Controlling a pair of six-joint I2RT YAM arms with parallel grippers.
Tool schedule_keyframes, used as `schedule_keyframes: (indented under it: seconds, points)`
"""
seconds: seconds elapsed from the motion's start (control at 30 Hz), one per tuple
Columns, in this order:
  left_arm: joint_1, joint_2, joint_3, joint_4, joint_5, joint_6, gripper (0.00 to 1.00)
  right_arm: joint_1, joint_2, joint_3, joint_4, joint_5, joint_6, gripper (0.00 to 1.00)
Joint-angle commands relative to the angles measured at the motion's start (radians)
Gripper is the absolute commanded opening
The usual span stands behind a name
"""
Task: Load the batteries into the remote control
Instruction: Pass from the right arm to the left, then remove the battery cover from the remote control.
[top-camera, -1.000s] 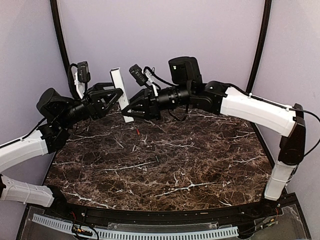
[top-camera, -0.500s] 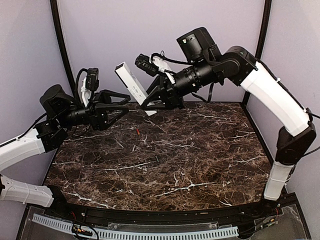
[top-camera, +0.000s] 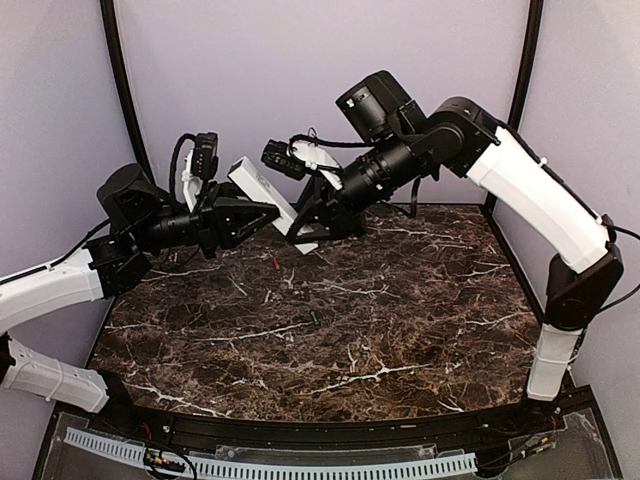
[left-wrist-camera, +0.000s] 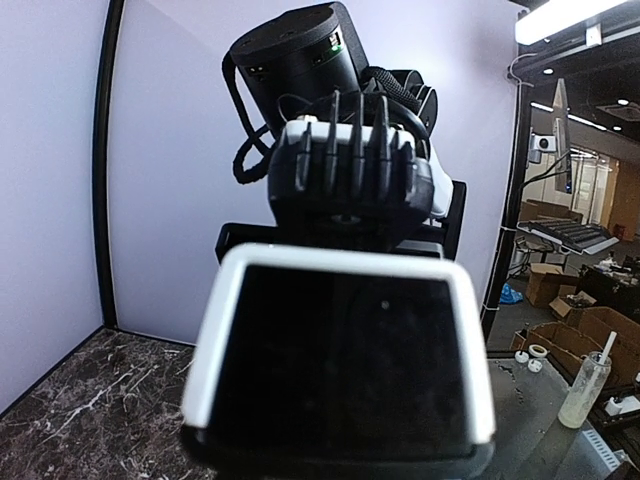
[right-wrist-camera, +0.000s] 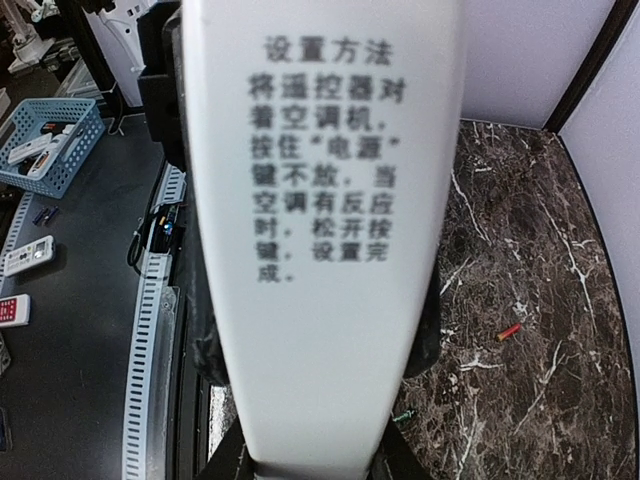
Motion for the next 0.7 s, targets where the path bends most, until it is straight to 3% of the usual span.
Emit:
schedule_keyframes:
  seconds: [0.0, 0.07, 0.1, 0.17, 0.23, 0.27, 0.33, 0.47, 0.53, 0.67]
  points:
    - [-0.008, -0.006, 0.026, 0.030, 0.005, -0.063, 0.01, 0.014, -0.034, -0.019, 0.051, 0.000, -0.056, 0.00]
    - [-0.008, -0.015, 0.018, 0.044, -0.005, -0.074, 0.00, 0.014, -0.048, -0.033, 0.076, 0.020, -0.054, 0.03]
    - [-0.008, -0.024, 0.014, 0.065, -0.025, -0.091, 0.00, 0.014, -0.062, -0.054, 0.104, 0.043, -0.050, 0.20]
    - [-0.008, -0.039, -0.003, 0.104, -0.077, -0.135, 0.00, 0.014, -0.119, -0.156, 0.204, 0.101, -0.045, 0.64]
    - [-0.008, -0.049, -0.016, 0.139, -0.148, -0.200, 0.00, 0.014, -0.217, -0.319, 0.391, 0.166, -0.055, 0.93]
    - [-0.008, -0.052, -0.018, 0.147, -0.170, -0.252, 0.00, 0.013, -0.277, -0.431, 0.512, 0.187, -0.074, 0.98]
    - [-0.007, -0.049, -0.016, 0.178, -0.208, -0.335, 0.00, 0.014, -0.410, -0.687, 0.827, 0.197, -0.160, 0.99]
    - [-0.006, -0.007, -0.015, 0.322, -0.157, -0.502, 0.00, 0.017, -0.563, -1.124, 1.588, 0.101, -0.335, 0.99]
    - [-0.007, 0.015, -0.005, 0.376, -0.133, -0.551, 0.00, 0.018, -0.540, -1.167, 1.716, 0.115, -0.359, 0.99]
    - [-0.006, 0.027, 0.018, 0.368, -0.125, -0.582, 0.00, 0.025, -0.466, -1.094, 1.754, 0.191, -0.364, 0.99]
